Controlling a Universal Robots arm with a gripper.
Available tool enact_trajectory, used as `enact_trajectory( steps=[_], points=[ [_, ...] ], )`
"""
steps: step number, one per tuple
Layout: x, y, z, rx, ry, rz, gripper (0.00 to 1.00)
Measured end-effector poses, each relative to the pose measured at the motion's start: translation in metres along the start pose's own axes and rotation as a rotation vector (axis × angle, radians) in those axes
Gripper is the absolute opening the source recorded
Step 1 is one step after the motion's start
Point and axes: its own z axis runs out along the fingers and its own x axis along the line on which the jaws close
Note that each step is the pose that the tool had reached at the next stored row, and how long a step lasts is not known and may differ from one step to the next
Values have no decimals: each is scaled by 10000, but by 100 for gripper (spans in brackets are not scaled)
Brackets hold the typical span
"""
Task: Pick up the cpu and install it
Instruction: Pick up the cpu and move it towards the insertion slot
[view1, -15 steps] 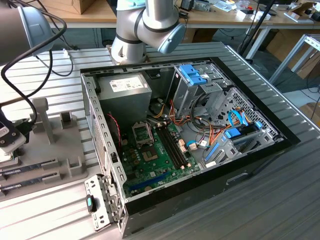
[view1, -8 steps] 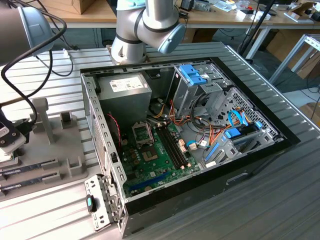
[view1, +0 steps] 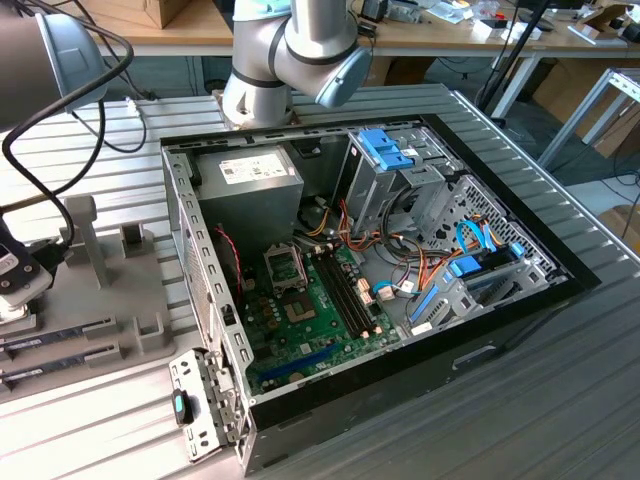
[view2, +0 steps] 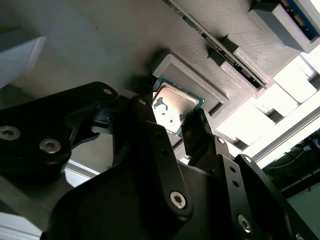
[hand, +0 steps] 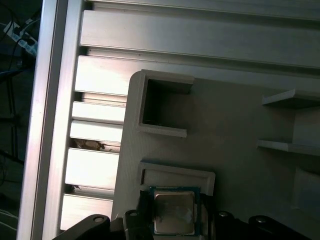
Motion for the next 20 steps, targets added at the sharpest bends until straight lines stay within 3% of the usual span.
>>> enact_trajectory(
  steps=[9,12,16,18,20],
  points=[
    [0,0,1,0,-1,0,48],
    [0,0,1,0,-1,0,61],
    [0,0,0,0,-2,0,61],
    [1,1,-55,0,0,0,61],
    [1,1,-59,-1,-3,0,61]
  ],
)
